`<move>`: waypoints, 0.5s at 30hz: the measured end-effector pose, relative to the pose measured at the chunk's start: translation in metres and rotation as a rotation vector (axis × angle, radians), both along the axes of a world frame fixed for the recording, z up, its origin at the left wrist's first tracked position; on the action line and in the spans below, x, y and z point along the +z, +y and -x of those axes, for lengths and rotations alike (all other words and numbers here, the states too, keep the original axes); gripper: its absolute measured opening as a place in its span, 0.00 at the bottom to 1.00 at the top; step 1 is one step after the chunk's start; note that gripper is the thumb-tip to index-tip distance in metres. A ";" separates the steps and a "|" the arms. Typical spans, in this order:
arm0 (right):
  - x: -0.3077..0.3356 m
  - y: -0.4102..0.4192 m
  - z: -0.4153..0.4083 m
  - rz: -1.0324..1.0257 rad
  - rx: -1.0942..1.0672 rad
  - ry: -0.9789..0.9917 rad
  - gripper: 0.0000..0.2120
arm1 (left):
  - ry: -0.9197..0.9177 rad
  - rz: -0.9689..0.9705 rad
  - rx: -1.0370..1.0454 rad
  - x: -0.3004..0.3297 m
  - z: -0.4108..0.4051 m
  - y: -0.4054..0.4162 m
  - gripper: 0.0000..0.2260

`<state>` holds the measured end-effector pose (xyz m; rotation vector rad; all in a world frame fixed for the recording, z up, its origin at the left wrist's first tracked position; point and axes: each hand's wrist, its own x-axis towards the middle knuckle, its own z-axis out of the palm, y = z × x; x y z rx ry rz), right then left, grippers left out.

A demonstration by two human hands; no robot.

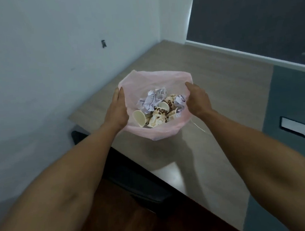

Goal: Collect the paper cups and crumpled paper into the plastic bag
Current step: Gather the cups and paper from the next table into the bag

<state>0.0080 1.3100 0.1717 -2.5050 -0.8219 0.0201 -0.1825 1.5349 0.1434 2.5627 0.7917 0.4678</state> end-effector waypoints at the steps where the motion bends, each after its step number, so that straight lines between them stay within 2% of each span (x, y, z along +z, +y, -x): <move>1: 0.009 0.018 0.009 -0.012 0.033 -0.010 0.30 | -0.004 -0.005 0.037 0.007 0.018 0.012 0.38; 7: 0.057 0.124 0.099 -0.123 0.249 -0.075 0.29 | -0.019 -0.050 0.310 0.057 0.146 0.070 0.38; 15: 0.088 0.231 0.286 -0.227 0.510 -0.063 0.31 | -0.074 -0.102 0.590 0.097 0.361 0.108 0.40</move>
